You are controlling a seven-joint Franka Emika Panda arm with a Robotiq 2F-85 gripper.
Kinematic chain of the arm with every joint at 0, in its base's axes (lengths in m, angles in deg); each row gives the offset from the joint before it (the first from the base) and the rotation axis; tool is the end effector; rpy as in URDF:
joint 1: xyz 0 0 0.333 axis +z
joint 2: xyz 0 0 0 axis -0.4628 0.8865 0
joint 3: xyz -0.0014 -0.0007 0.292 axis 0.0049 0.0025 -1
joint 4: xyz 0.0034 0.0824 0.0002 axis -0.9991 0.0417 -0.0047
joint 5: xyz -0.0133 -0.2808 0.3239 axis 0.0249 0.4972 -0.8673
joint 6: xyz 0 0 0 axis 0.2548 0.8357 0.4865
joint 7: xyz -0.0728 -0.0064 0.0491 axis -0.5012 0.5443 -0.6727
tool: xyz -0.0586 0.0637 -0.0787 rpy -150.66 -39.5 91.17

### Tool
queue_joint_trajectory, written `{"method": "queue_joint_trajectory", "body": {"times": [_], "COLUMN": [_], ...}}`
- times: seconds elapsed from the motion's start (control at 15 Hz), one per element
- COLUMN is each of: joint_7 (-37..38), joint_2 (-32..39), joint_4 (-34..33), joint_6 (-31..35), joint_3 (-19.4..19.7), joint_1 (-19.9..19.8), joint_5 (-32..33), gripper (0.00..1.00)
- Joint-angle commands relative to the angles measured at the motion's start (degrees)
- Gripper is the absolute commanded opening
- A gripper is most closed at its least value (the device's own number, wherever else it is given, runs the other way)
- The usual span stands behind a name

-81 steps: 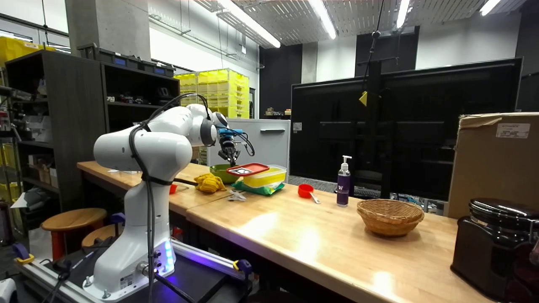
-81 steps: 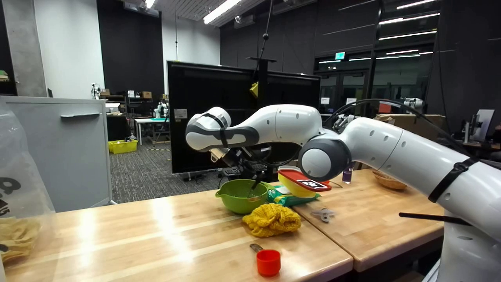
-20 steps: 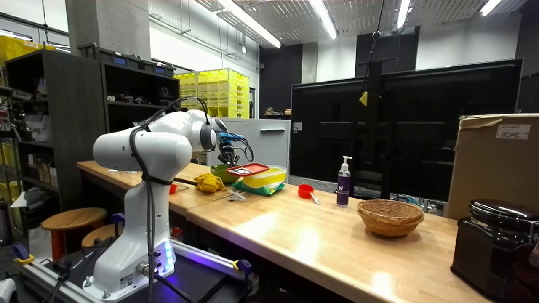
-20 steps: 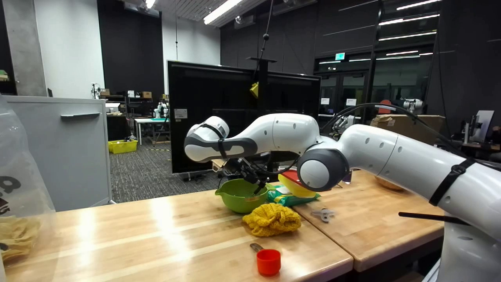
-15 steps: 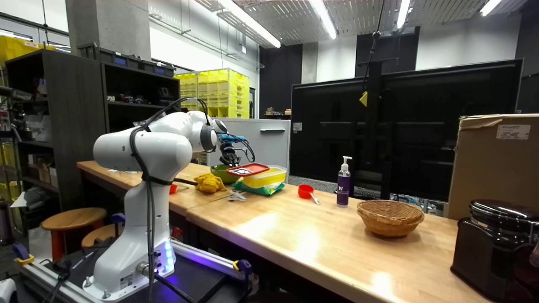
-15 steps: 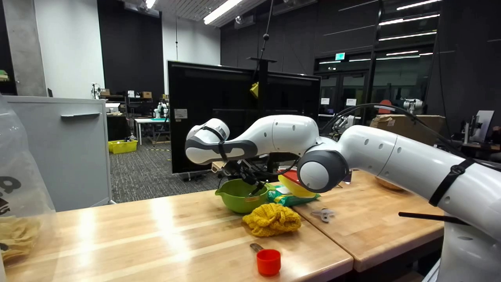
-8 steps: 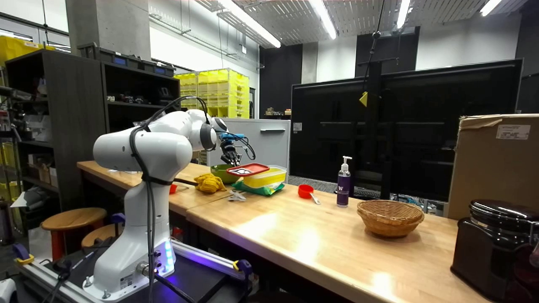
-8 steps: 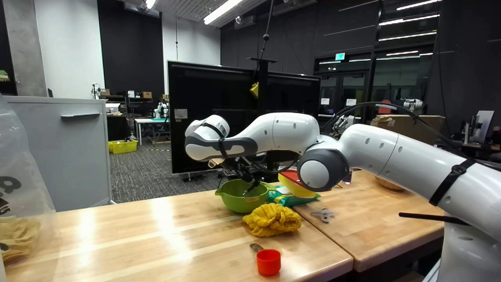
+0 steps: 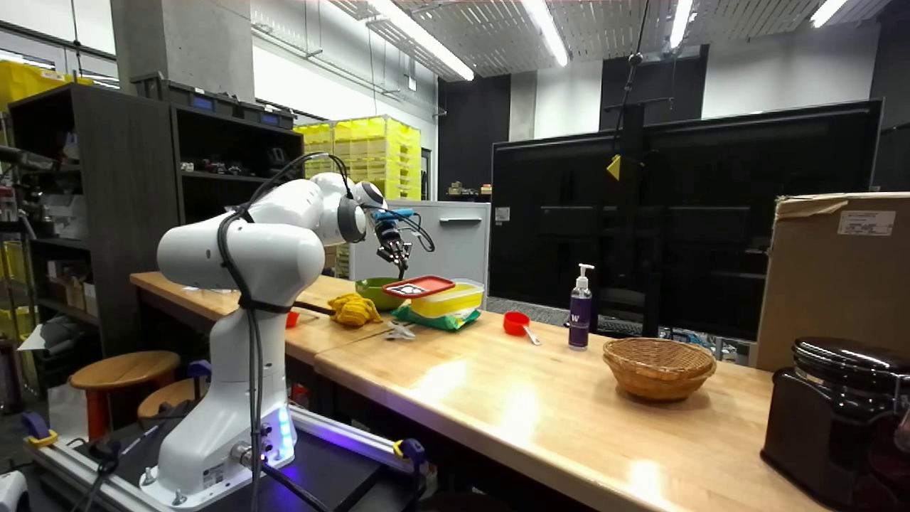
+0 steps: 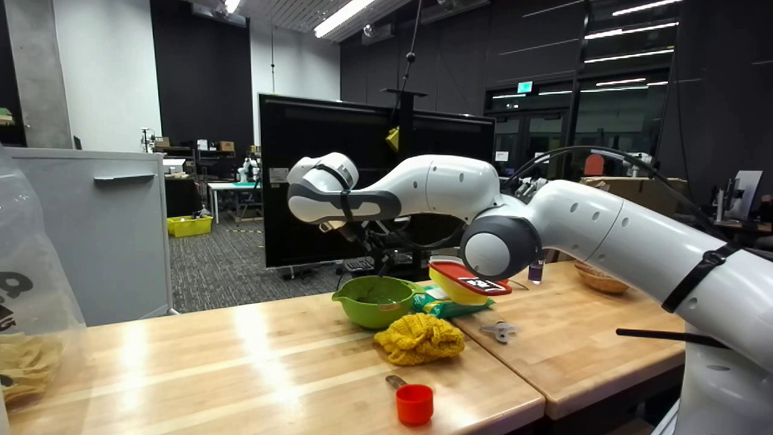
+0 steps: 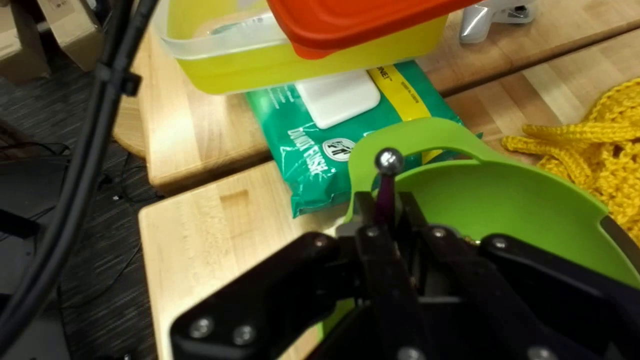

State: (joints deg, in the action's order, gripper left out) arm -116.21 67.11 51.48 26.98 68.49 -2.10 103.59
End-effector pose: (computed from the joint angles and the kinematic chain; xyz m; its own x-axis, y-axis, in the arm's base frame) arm 0.7091 0.2199 0.3470 0.4458 0.5897 -0.6735 0.8555 -0.5022 0.1265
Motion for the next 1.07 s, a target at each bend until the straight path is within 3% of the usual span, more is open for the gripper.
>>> {"method": "queue_joint_trajectory", "body": {"times": [0.0,0.67,1.0], "joint_7": [1.86,5.56,9.40], "joint_2": [-3.88,-7.39,-10.06], "joint_4": [2.38,2.40,1.45], "joint_6": [1.56,1.36,0.28], "joint_3": [1.89,8.17,9.49], "joint_1": [-0.17,-0.35,-2.92], "joint_5": [1.03,4.75,3.12], "gripper": [0.03,0.03,0.03]}}
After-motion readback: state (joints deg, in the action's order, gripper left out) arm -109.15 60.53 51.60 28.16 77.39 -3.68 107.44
